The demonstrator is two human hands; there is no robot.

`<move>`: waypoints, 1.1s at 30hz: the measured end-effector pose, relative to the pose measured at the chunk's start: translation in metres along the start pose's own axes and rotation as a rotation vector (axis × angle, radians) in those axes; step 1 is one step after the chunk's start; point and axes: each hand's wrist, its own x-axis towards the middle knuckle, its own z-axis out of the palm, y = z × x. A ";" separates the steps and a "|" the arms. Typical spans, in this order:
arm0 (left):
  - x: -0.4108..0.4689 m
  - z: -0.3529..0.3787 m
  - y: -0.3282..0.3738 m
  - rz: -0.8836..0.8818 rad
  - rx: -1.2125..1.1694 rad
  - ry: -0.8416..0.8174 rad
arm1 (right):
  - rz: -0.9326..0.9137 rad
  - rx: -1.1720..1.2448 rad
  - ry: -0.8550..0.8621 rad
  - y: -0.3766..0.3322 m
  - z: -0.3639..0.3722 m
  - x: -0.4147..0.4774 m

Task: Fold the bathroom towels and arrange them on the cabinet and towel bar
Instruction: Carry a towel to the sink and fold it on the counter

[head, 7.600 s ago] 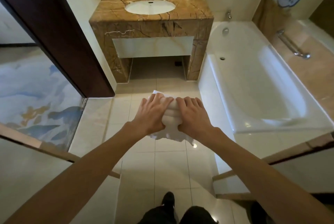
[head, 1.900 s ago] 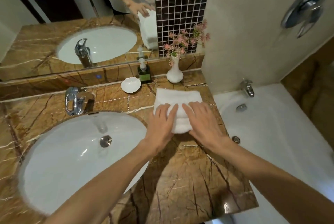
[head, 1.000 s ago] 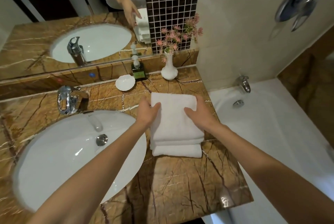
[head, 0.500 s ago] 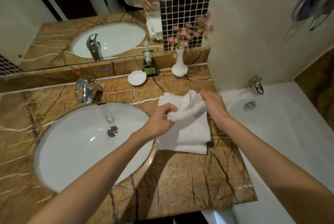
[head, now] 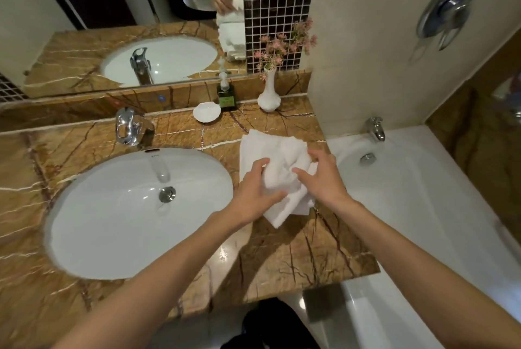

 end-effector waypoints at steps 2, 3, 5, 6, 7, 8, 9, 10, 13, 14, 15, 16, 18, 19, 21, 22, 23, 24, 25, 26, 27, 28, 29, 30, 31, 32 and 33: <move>-0.002 0.005 -0.002 0.014 0.025 0.125 | -0.009 0.007 0.017 0.000 0.001 -0.016; -0.002 0.007 -0.003 0.026 0.044 0.184 | -0.006 0.021 0.033 0.000 0.001 -0.023; -0.002 0.007 -0.006 0.052 0.056 0.278 | 0.030 0.068 0.049 -0.001 0.000 -0.035; -0.003 0.008 -0.006 0.064 0.027 0.312 | 0.052 0.104 0.049 0.000 -0.002 -0.042; -0.004 0.008 -0.007 0.075 -0.009 0.341 | 0.065 0.149 0.047 0.002 -0.003 -0.047; -0.005 0.007 -0.007 0.088 -0.037 0.369 | 0.064 0.196 0.050 0.007 -0.003 -0.053; -0.006 0.006 -0.006 0.098 -0.056 0.396 | 0.067 0.222 0.053 0.012 -0.004 -0.058; -0.006 0.005 -0.007 0.101 -0.075 0.416 | 0.077 0.207 0.053 0.019 -0.003 -0.063; -0.006 0.003 -0.005 0.112 -0.105 0.428 | 0.107 0.089 0.050 0.045 0.008 -0.073; -0.006 0.004 -0.004 0.118 -0.114 0.423 | 0.119 0.093 0.034 0.052 0.012 -0.074; -0.006 0.004 -0.001 0.119 -0.135 0.425 | 0.135 0.103 0.016 0.059 0.018 -0.074; -0.005 0.004 0.001 0.115 -0.167 0.438 | 0.149 0.105 -0.002 0.065 0.023 -0.074; -0.004 0.000 0.006 0.085 -0.228 0.484 | 0.162 0.085 -0.035 0.076 0.031 -0.074; -0.002 -0.003 0.008 0.066 -0.260 0.490 | 0.168 0.077 -0.059 0.080 0.033 -0.073; 0.001 -0.007 0.011 0.024 -0.312 0.477 | 0.189 0.061 -0.122 0.086 0.033 -0.068; 0.002 -0.008 0.013 0.001 -0.332 0.472 | 0.186 0.050 -0.145 0.087 0.032 -0.064; 0.002 -0.009 0.016 -0.018 -0.352 0.467 | 0.168 0.041 -0.146 0.086 0.030 -0.060; 0.002 -0.010 0.018 -0.030 -0.366 0.460 | 0.143 0.042 -0.124 0.082 0.027 -0.054; 0.001 -0.011 0.021 -0.030 -0.374 0.447 | 0.117 0.066 -0.091 0.075 0.024 -0.049; 0.000 -0.012 0.022 -0.022 -0.383 0.430 | 0.095 0.110 -0.062 0.065 0.019 -0.043; 0.000 -0.013 0.024 -0.011 -0.393 0.410 | 0.072 0.166 -0.046 0.055 0.015 -0.037; -0.001 -0.015 0.026 -0.001 -0.400 0.394 | 0.047 0.222 -0.048 0.045 0.009 -0.031; -0.002 -0.017 0.029 0.009 -0.402 0.383 | 0.025 0.271 -0.067 0.034 0.004 -0.024; -0.003 -0.019 0.032 0.025 -0.403 0.376 | 0.010 0.308 -0.097 0.025 -0.001 -0.016; -0.003 -0.022 0.036 0.048 -0.408 0.369 | 0.007 0.332 -0.137 0.016 -0.006 -0.008; -0.004 -0.026 0.041 0.075 -0.416 0.360 | 0.015 0.345 -0.184 0.008 -0.011 -0.001; -0.005 -0.030 0.046 0.102 -0.432 0.348 | 0.031 0.362 -0.230 0.000 -0.015 0.006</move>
